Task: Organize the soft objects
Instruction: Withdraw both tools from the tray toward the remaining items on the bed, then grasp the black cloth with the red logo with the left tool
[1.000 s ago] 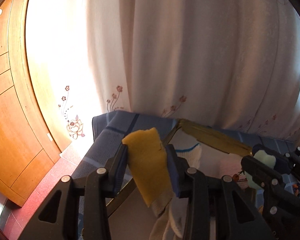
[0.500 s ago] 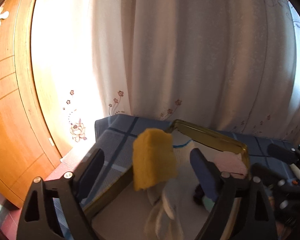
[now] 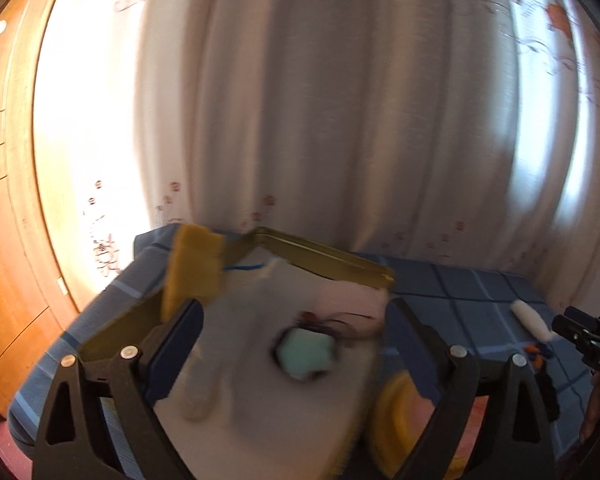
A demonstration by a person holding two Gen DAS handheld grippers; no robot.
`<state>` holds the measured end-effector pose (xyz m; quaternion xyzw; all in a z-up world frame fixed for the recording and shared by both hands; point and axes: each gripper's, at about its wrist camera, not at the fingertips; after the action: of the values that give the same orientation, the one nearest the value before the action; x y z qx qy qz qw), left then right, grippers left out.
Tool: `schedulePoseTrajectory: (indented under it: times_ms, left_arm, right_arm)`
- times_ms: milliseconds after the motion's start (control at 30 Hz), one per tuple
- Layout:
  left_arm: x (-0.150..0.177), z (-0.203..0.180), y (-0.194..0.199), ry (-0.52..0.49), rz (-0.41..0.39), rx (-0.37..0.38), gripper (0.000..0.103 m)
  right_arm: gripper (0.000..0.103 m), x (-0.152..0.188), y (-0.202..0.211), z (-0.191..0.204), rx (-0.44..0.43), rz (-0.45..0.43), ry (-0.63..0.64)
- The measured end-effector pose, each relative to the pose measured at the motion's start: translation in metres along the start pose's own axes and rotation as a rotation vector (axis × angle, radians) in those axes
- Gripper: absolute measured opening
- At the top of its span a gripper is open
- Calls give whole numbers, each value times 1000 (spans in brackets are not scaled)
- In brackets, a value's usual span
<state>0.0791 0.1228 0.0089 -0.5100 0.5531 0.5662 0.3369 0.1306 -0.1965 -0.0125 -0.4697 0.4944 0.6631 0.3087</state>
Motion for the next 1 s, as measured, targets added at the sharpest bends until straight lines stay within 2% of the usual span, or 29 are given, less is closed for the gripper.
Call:
schedulePoseTrajectory:
  times_ms: [367,733,900,1000]
  left_arm:
    - [20,-89,20,-109,38,164,95]
    - [51,-194,32,-229,142,360,95]
    - [70,-230,20,-279,249,429,95]
    - [81,-242,9,-297,303,438,95]
  right_arm:
    - [66,38,20,-64,69,17,-91]
    - [66,42,21,-102,176,16,-128]
    - [66,44,20,-110,175,12,-159]
    - [67,45,17,-108,168,26,-147]
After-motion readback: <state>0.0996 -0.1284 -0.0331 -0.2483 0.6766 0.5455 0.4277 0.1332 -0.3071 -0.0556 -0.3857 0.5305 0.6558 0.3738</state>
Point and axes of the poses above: each gripper's, at about its wrist camera, not at the fingertips, and y roughly against the way its jaws point, z to its left, x to its underside, and after that the axes turned 11 degrees about -z, right-handed
